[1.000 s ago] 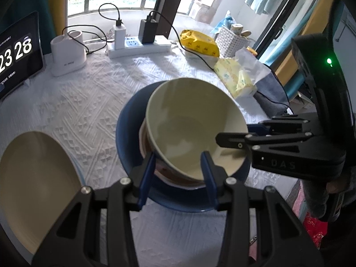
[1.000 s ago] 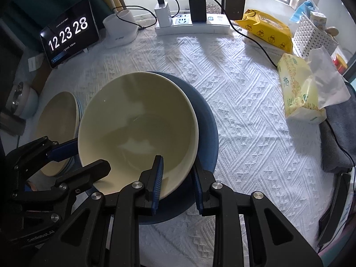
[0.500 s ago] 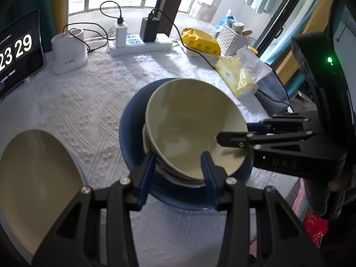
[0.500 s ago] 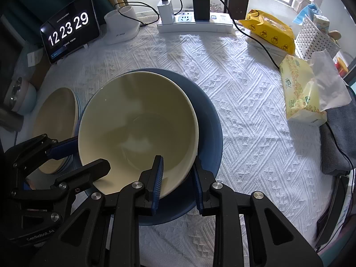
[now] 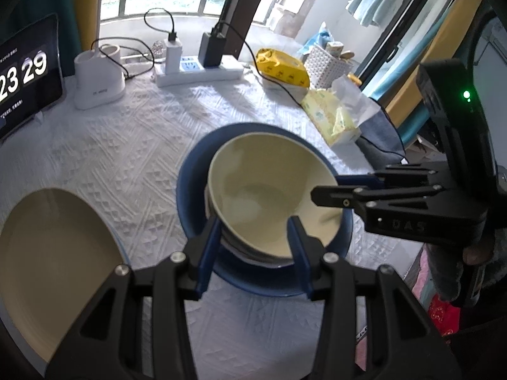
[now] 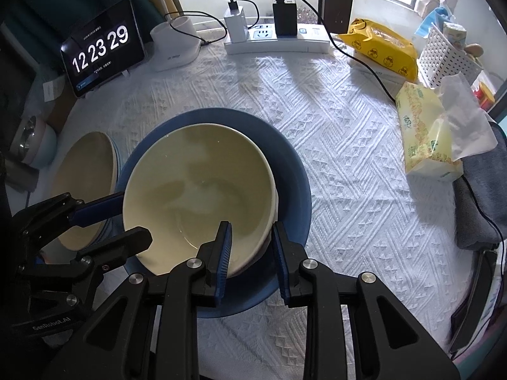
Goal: Organize plates and bowls
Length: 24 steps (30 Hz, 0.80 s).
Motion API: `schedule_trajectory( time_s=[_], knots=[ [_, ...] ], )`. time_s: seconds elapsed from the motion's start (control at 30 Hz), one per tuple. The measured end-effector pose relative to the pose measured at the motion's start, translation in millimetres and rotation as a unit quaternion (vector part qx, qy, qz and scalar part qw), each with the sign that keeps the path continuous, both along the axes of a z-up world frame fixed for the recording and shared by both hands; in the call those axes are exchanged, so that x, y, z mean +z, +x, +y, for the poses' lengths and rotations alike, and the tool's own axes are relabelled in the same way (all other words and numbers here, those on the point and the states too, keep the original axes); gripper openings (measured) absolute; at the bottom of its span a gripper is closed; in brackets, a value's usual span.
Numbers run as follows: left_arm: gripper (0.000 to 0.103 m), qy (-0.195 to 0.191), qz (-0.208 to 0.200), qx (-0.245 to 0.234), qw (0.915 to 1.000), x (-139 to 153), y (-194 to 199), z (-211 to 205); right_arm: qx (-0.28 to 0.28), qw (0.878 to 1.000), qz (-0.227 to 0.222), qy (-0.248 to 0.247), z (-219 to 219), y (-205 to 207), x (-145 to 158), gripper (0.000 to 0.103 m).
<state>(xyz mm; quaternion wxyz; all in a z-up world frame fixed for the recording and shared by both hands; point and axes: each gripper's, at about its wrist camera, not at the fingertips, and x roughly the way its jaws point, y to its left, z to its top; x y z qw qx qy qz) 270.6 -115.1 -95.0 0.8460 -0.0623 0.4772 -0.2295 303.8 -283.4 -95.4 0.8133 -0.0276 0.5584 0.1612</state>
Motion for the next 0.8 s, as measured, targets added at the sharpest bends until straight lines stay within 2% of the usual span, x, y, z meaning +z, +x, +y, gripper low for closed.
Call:
schedule_trajectory(
  time_s=[0.27,0.8],
  knots=[
    [0.045,-0.003,-0.020,0.003,0.9998,14.7,-3.4,4.0,0.000,1.000,-0.013,0.006,-2.3,-1.8,11.1,0.028],
    [0.045,-0.009,-0.034,0.017,0.9992,23.4,-2.2,12.3,0.002,0.999,-0.035,0.013,-5.6,-9.5,25.7,0.028]
  ],
)
